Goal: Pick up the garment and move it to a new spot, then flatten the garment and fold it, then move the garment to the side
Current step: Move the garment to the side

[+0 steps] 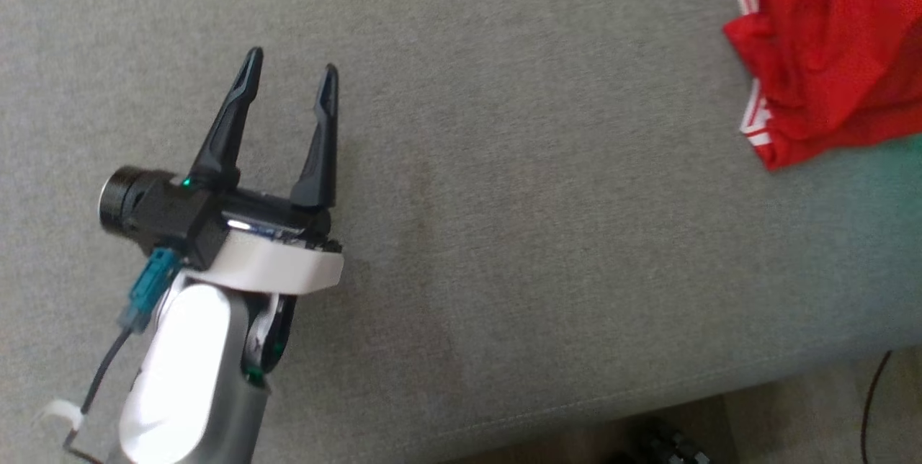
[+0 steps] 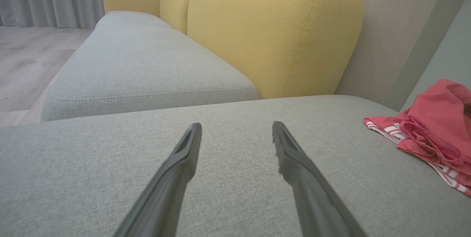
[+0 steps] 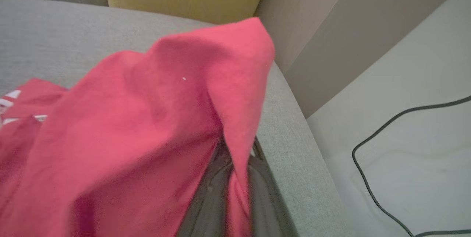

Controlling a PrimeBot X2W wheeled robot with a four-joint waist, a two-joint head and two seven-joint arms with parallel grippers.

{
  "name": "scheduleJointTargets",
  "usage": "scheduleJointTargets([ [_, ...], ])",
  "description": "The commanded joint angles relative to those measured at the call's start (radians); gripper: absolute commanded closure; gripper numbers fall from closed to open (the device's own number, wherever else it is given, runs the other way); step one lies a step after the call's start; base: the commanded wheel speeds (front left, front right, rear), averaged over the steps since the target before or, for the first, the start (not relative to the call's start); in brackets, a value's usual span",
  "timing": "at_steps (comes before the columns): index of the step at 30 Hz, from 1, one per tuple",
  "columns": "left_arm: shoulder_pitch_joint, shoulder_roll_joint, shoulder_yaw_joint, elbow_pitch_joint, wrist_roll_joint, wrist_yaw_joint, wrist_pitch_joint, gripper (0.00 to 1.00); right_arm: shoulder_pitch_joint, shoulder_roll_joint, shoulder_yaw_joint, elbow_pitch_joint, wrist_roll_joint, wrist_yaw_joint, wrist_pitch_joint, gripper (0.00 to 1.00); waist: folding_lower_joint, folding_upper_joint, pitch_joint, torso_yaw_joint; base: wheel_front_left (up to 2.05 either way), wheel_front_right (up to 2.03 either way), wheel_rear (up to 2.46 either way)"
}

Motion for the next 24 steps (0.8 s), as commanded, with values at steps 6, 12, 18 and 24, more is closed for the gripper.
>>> scheduleJointTargets([
  [6,-0.063,0.003,0.018,-0.026,0.012,-0.023,-0.005,0.00,-0.064,-0.016,-0.092,0.096,-0.114,0.007,-0.035,1.00,-0.0002,0.0000,0.067,0.047,0.00,0.00,0.00],
  [12,-0.060,0.007,0.034,-0.017,0.012,-0.023,-0.005,0.00,-0.081,0.023,-0.153,0.173,-0.174,0.007,-0.088,0.06,-0.0002,0.0000,0.065,0.051,0.00,0.00,0.00],
  [18,-0.025,0.006,0.049,-0.004,0.007,-0.017,-0.005,0.00,-0.051,0.075,-0.153,0.155,-0.200,0.007,-0.169,0.00,-0.0002,0.0000,0.012,0.036,0.00,0.00,0.00],
  [24,0.032,0.005,0.065,0.006,0.002,-0.010,-0.005,0.00,0.069,0.145,-0.177,0.031,-0.191,0.007,-0.233,0.00,-0.0002,0.0000,-0.077,0.027,0.00,0.00,0.00],
])
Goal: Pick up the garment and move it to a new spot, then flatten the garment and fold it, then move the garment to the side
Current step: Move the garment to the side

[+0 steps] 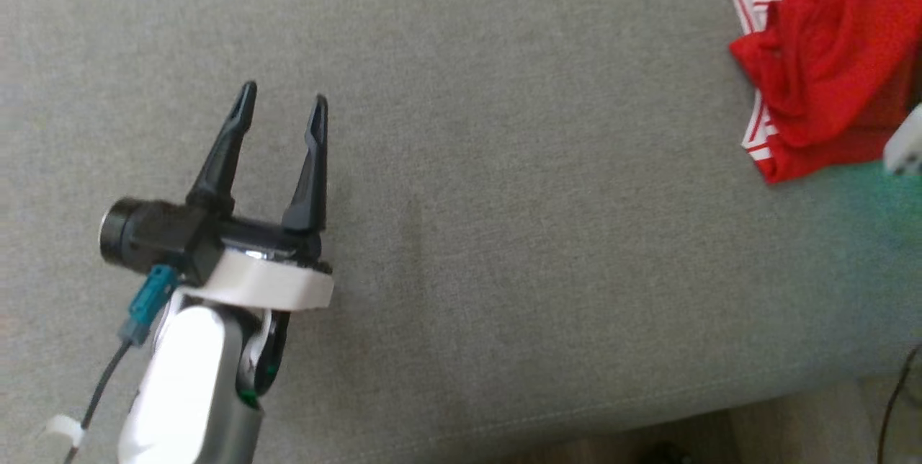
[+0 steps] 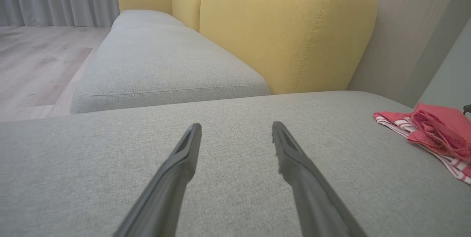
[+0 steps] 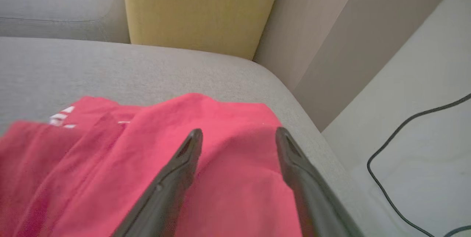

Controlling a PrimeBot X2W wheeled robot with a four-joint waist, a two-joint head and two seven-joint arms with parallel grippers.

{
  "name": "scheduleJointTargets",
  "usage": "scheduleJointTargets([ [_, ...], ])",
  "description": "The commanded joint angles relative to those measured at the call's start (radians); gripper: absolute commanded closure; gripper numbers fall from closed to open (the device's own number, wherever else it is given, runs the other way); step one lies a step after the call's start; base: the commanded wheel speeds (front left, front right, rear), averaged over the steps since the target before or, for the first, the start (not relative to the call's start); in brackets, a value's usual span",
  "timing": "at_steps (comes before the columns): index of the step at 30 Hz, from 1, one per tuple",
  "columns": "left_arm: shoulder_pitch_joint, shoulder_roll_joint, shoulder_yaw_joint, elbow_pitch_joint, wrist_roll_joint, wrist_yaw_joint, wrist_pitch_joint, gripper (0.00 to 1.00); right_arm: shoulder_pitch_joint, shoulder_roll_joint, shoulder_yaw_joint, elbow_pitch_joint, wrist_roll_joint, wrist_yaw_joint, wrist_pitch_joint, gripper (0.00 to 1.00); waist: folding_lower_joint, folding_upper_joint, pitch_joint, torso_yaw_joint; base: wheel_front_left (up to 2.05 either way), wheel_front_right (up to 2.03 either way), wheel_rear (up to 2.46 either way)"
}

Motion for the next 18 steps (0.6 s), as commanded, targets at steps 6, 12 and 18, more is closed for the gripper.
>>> scheduleJointTargets([
  [6,0.061,0.008,0.058,-0.028,-0.004,0.023,-0.005,0.00,0.242,0.112,0.026,-0.321,0.058,0.007,-0.024,0.00,0.0000,0.0000,-0.118,0.007,0.00,0.00,0.00],
  [12,0.115,0.007,0.084,-0.032,-0.018,0.040,-0.005,0.00,0.450,0.202,0.129,-0.643,0.138,0.007,-0.005,0.00,0.0000,0.0000,-0.185,0.052,0.00,0.00,0.00],
  [18,0.151,0.021,0.106,-0.027,-0.022,0.053,-0.005,0.00,0.567,0.240,0.241,-0.803,0.192,0.007,0.007,0.00,0.0000,0.0000,-0.236,0.121,0.00,0.00,0.00],
])
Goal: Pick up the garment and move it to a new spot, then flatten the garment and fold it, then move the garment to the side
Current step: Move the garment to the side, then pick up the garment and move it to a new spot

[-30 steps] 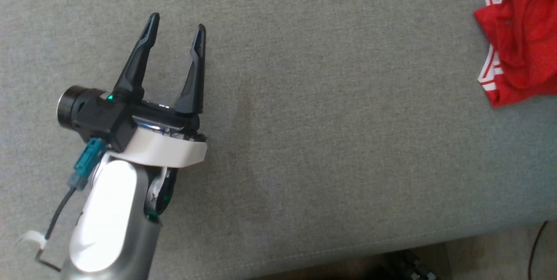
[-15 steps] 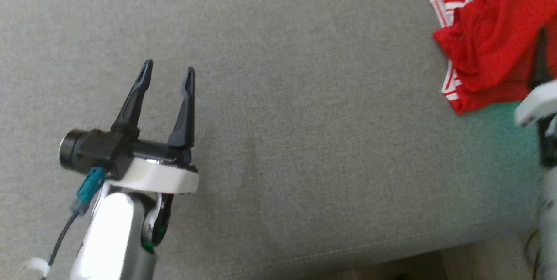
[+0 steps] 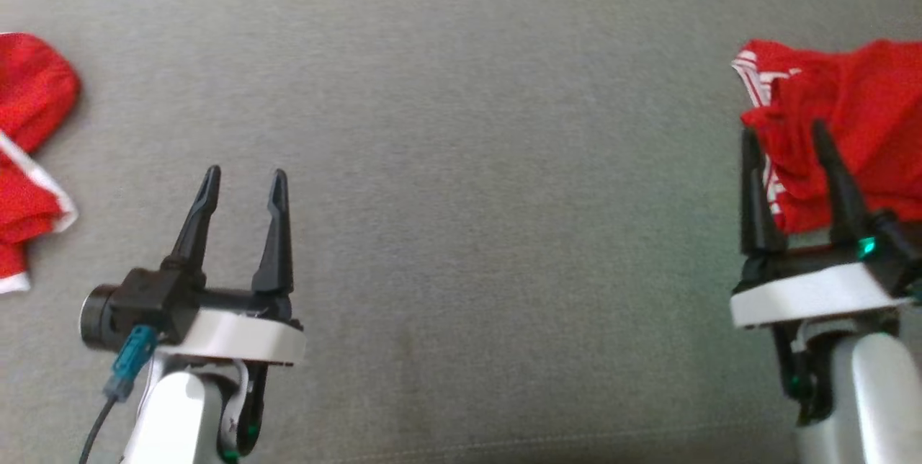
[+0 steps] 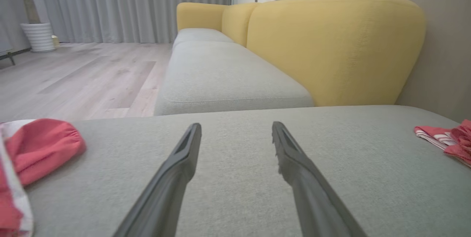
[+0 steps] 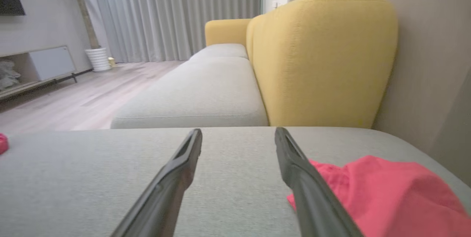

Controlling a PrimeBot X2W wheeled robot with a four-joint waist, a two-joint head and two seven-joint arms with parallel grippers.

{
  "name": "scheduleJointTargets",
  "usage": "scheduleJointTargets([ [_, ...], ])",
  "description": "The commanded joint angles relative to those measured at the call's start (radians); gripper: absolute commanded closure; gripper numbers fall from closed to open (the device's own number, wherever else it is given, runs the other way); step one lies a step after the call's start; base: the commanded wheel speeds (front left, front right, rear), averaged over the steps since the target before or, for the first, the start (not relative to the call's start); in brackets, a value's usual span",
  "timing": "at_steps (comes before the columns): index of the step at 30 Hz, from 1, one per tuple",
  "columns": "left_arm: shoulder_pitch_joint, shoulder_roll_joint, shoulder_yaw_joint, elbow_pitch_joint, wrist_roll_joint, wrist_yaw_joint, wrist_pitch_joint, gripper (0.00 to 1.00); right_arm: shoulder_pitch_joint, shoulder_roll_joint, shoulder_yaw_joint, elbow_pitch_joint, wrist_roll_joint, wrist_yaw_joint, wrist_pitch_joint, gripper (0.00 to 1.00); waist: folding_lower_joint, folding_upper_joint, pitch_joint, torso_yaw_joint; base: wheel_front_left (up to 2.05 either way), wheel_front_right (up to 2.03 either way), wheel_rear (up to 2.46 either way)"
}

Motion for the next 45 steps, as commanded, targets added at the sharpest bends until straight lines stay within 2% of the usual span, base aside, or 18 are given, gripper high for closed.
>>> scheduleJointTargets([
  [1,-0.006,0.019,0.044,-0.030,-0.007,0.008,-0.005,0.00,0.003,0.003,0.040,-0.046,0.011,0.007,0.005,0.00,0.0001,0.0000,-0.035,0.038,0.00,0.00,0.00],
  [8,0.050,0.040,0.052,-0.027,-0.001,0.022,-0.003,0.00,0.076,0.009,0.085,-0.061,0.037,0.007,0.005,0.00,0.0001,0.0000,-0.093,0.070,0.00,0.00,0.00],
  [24,0.157,0.048,0.024,-0.028,-0.004,0.038,0.031,0.00,0.216,0.010,0.056,-0.077,0.047,0.007,0.042,0.00,0.0001,0.0000,-0.199,0.073,0.00,0.00,0.00],
  [45,0.177,0.061,0.012,-0.046,-0.009,0.059,0.036,0.00,0.237,0.010,0.041,-0.092,0.030,0.007,0.062,0.00,0.0001,0.0000,-0.202,0.058,0.00,0.00,0.00],
])
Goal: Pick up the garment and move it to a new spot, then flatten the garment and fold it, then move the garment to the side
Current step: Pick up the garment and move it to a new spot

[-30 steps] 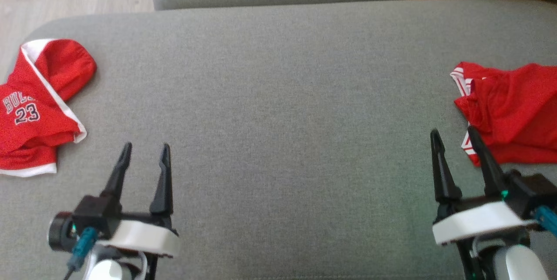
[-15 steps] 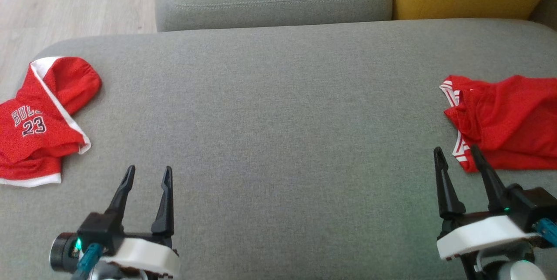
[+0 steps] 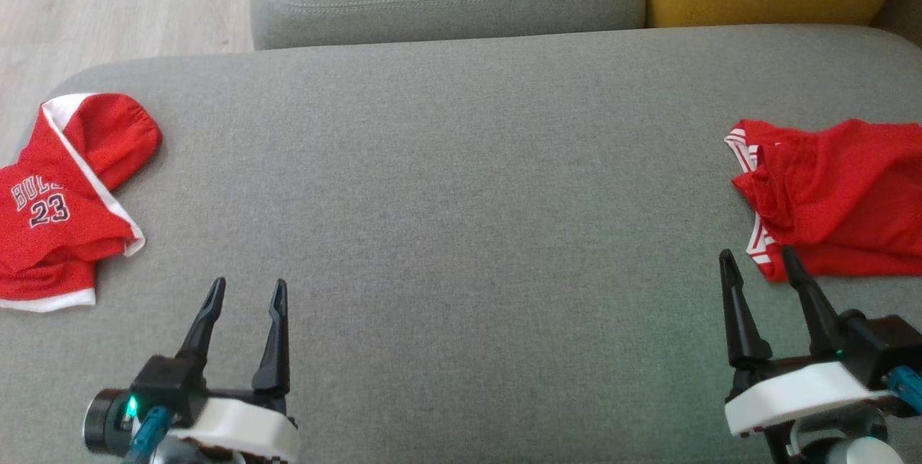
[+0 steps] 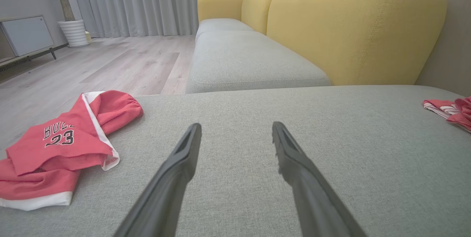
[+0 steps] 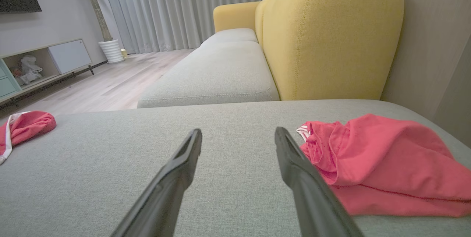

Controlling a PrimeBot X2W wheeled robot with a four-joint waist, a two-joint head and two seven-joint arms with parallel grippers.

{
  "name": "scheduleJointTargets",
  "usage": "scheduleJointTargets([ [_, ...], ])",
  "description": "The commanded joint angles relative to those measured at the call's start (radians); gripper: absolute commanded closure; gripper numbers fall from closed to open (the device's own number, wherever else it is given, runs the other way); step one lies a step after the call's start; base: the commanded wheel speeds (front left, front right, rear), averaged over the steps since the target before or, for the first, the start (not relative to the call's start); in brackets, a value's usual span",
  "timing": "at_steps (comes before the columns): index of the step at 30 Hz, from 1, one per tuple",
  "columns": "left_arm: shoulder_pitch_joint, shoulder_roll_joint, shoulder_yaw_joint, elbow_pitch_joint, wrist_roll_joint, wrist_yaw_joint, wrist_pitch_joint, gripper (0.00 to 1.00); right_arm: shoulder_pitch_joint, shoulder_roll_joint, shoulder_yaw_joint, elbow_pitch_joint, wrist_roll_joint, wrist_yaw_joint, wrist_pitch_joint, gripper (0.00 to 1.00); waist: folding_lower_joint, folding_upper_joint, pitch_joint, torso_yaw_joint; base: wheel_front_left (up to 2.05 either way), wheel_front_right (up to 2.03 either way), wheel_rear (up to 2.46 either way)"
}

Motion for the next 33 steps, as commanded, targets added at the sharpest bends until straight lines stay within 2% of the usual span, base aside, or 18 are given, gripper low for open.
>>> scheduleJointTargets([
  [1,-0.044,0.017,0.031,-0.032,-0.006,0.004,-0.005,0.00,-0.025,-0.005,0.018,-0.045,-0.010,0.007,0.001,0.00,0.0001,-0.0001,0.001,-0.001,0.00,0.00,0.00],
  [11,-0.059,0.023,0.030,-0.025,-0.014,0.007,-0.013,0.00,-0.024,-0.005,0.011,-0.051,-0.003,0.007,0.000,0.00,0.0001,-0.0001,0.007,0.005,0.00,0.00,0.00],
  [17,-0.067,0.013,0.029,-0.024,-0.021,0.014,-0.020,0.00,-0.019,-0.005,0.009,-0.067,-0.004,0.007,0.006,0.00,0.0001,-0.0001,0.009,0.041,0.00,0.00,0.00],
  [28,-0.081,-0.012,0.034,-0.021,-0.030,0.030,-0.039,0.00,0.010,-0.005,0.012,-0.122,0.000,0.007,0.023,0.00,0.0001,-0.0001,-0.008,0.236,0.00,0.00,0.00],
  [33,-0.074,-0.008,0.050,-0.026,-0.034,0.036,-0.043,0.00,0.013,-0.005,0.033,-0.150,0.001,0.007,0.031,0.00,0.0001,-0.0001,-0.009,0.301,0.00,0.00,0.00],
])
